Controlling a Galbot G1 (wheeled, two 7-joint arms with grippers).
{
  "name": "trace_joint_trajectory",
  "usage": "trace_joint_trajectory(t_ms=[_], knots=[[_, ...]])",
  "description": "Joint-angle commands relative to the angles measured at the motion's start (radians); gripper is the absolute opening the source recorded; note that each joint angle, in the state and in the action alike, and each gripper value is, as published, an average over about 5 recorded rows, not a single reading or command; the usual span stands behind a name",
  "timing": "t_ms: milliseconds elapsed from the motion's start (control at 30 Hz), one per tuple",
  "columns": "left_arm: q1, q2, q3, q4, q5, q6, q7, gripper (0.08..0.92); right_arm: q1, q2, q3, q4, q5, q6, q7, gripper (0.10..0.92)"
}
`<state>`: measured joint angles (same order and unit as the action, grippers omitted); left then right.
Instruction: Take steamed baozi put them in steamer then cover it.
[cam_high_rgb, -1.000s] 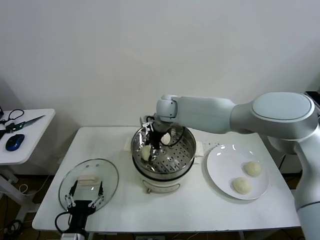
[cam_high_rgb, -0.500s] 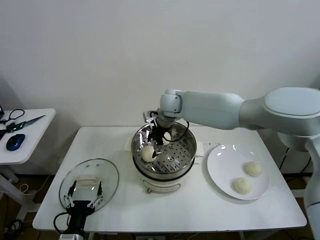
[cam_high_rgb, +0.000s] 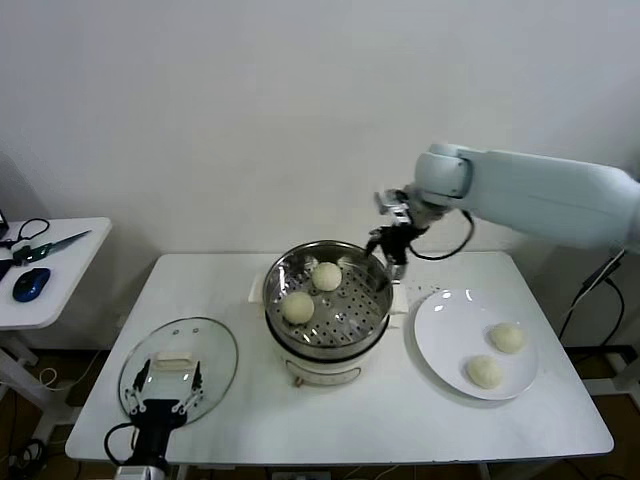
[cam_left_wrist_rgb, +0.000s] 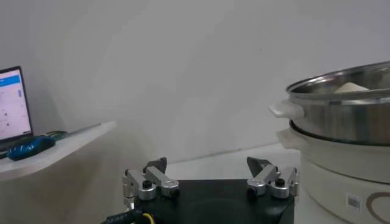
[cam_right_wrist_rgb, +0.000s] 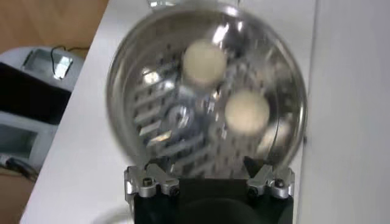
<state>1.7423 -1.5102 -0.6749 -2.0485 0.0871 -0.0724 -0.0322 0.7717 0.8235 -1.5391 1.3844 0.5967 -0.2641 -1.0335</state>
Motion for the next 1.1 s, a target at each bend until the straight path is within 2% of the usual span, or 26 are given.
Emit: trace_joint_trajectory(t_ms=[33, 233, 400, 633, 1100], knots=[[-0.002, -0.001, -0.003, 0.000, -0.002, 0.004, 0.001, 0.823, -0.029, -0.337, -0.004, 0.122, -0.211, 0.030, -0.033, 0.823], [0.004, -0.007, -0.007, -0.002, 0.003, 0.004, 0.001, 0.823, -0.218, -0.437, 0.062, 0.103, -0.345, 0.055, -0.029, 0.823], [0.009, -0.008, -0.011, -0.009, 0.008, 0.005, 0.001, 0.823, -0.424, -0.459, 0.178, 0.067, -0.427, 0.064, -0.020, 0.823], [0.020, -0.011, -0.016, -0.015, 0.012, 0.004, 0.001, 0.823, -0.610, -0.412, 0.317, 0.008, -0.480, 0.066, -0.011, 0.823], [0.025, -0.014, -0.026, -0.006, 0.014, 0.002, 0.000, 0.823, -0.655, -0.276, 0.373, -0.108, -0.487, 0.075, -0.003, 0.823]])
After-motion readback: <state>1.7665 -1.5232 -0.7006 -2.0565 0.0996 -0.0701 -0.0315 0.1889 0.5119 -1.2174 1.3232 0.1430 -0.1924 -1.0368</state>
